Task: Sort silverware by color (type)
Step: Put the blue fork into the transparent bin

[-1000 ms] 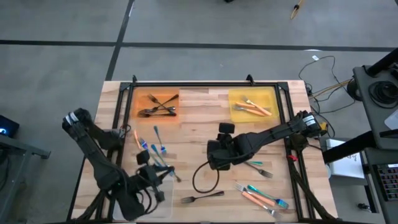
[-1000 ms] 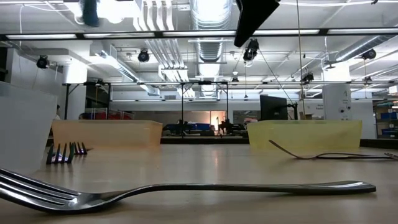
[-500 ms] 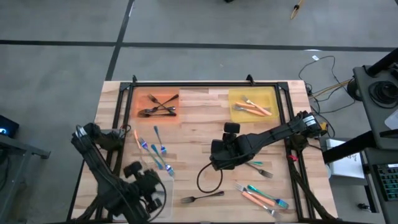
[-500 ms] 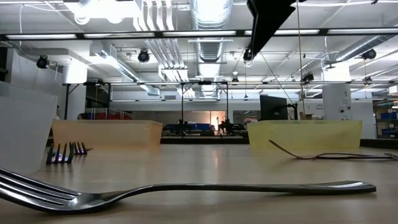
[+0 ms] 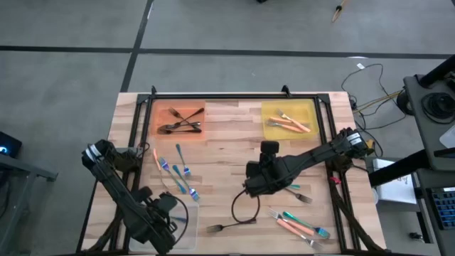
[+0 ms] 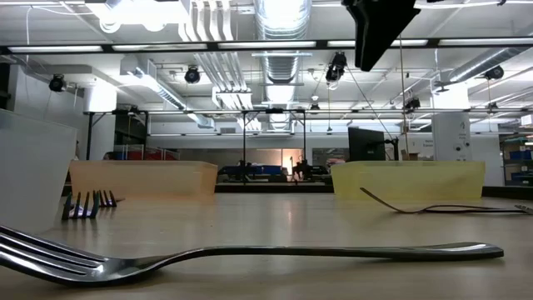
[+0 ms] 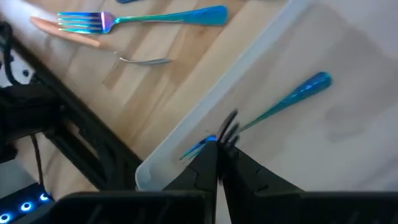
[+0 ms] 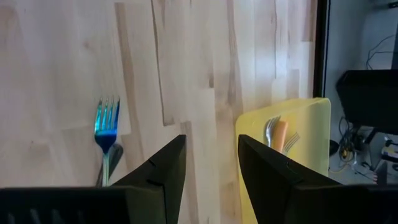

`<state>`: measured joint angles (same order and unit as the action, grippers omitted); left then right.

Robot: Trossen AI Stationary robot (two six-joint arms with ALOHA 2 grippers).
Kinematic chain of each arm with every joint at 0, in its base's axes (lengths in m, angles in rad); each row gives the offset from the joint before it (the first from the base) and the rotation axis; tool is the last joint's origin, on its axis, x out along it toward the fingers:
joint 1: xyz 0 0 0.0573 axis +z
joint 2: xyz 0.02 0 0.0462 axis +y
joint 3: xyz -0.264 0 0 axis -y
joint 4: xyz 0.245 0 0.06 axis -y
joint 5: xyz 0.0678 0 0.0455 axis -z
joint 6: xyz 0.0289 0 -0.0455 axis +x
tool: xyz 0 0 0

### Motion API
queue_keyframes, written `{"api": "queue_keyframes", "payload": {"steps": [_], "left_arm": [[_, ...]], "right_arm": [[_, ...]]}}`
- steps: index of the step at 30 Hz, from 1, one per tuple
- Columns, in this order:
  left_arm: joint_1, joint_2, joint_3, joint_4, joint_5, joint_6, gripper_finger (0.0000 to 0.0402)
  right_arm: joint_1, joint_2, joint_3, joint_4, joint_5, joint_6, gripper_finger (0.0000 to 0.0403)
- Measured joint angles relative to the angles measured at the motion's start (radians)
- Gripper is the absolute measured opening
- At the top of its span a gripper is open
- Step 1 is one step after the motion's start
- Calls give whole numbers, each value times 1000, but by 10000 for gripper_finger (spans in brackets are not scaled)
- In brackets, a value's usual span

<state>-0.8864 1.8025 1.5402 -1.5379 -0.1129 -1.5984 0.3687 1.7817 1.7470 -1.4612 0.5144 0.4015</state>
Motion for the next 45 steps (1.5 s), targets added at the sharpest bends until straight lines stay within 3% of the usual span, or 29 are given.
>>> {"api": "queue_keyframes", "payload": {"steps": [5,14,24,26,30,33,37,40,45], "left_arm": [[0,9,20,34,12,28,7],[-17,50,20,115,206,34,63],[-30,94,19,165,158,67,74],[-32,94,19,167,83,68,74],[-29,94,54,175,-202,92,74],[-30,94,93,177,-432,147,74],[-30,93,125,176,-693,211,75],[-27,90,130,173,-781,248,75],[-16,83,129,171,-804,270,75]], "right_arm": [[0,0,0,-3,-42,-2,137],[0,-10,0,-65,-97,12,137],[0,-46,0,-89,-96,52,137],[0,-64,-1,-111,-100,71,137],[7,-110,-19,-78,-219,119,137],[37,-131,-87,-51,-286,163,137],[63,-159,-229,-31,-290,239,137],[58,-190,-351,81,-310,247,137],[-7,-210,-510,353,-433,165,137]]}}
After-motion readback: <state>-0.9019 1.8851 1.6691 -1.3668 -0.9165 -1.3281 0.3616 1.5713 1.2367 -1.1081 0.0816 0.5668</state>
